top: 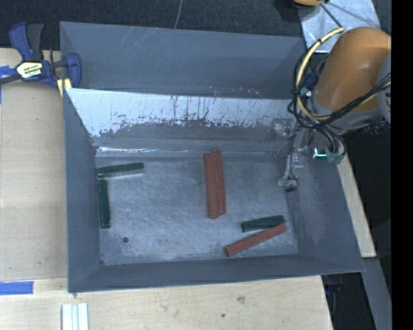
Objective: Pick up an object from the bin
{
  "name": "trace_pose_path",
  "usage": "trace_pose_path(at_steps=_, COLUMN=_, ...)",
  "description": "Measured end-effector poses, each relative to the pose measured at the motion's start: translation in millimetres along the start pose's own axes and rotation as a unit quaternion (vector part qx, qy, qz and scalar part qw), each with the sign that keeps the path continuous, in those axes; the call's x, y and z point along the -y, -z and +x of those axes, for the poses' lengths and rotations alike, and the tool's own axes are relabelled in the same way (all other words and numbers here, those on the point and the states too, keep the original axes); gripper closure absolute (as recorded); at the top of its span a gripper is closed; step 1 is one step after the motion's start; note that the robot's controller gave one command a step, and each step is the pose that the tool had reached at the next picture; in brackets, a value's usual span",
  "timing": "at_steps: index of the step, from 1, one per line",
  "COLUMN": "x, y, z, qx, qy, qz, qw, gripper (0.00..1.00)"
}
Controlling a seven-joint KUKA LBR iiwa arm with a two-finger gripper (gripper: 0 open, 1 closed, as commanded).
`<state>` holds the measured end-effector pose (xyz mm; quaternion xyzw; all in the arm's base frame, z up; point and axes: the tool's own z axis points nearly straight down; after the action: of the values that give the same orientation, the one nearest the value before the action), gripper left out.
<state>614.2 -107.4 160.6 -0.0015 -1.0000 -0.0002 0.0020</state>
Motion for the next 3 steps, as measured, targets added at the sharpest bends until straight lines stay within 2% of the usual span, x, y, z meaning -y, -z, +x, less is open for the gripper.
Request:
trace_pose_path(at_steps=1, x=-0.2, y=4.5, z=-2.0, qx=0.0040, qy=0.001, qz=0.001, qw=1.0000, gripper=0.00)
trace_pose_path(at_steps=2, x=-12.0, y=-5.4, z=16.8, qx=0.0065, qy=0.030, qz=0.002, qw=0.9995, gripper=0.00)
trace_pose_path(at_steps=3, x=-41.7, y=-55.4, z=59.1, qx=0.0047, qy=0.127, qz=0.001, qw=0.9918, gripper=0.00)
